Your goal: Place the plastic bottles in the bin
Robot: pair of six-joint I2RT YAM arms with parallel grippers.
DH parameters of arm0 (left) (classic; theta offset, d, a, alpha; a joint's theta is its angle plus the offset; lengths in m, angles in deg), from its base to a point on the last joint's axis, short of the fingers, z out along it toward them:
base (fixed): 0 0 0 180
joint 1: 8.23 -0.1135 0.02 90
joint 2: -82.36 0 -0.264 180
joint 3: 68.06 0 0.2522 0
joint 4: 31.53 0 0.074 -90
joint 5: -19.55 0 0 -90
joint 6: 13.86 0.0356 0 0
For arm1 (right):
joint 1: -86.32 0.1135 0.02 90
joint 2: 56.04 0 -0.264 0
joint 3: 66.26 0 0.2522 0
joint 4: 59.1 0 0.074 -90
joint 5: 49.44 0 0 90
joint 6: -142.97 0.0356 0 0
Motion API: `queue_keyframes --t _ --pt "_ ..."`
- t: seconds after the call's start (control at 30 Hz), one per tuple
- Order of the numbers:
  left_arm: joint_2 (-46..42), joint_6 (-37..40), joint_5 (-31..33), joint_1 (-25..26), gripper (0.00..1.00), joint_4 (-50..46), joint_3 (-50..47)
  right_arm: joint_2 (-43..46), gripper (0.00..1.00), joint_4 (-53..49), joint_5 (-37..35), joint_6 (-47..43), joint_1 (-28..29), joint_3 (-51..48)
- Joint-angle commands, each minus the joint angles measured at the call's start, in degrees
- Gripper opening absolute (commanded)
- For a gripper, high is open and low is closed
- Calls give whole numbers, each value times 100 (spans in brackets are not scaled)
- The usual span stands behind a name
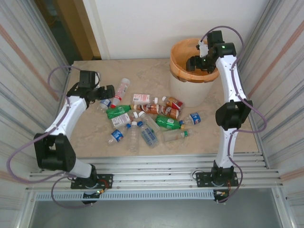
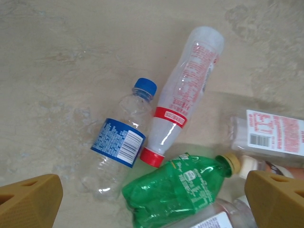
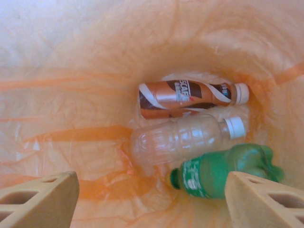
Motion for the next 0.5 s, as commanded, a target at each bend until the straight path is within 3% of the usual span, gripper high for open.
queue_keyframes --t 0.0,0.33,0.47 --pt "443 736 64 -33 97 -628 497 643 84 139 -207 8 27 154" --pt "1613 1376 -29 -201 92 -1283 1322 2162 99 1060 -951 363 0 -1104" --pt "1975 1507 -109 -327 91 -1455 1511 2907 98 1641 -1149 494 4 -1972"
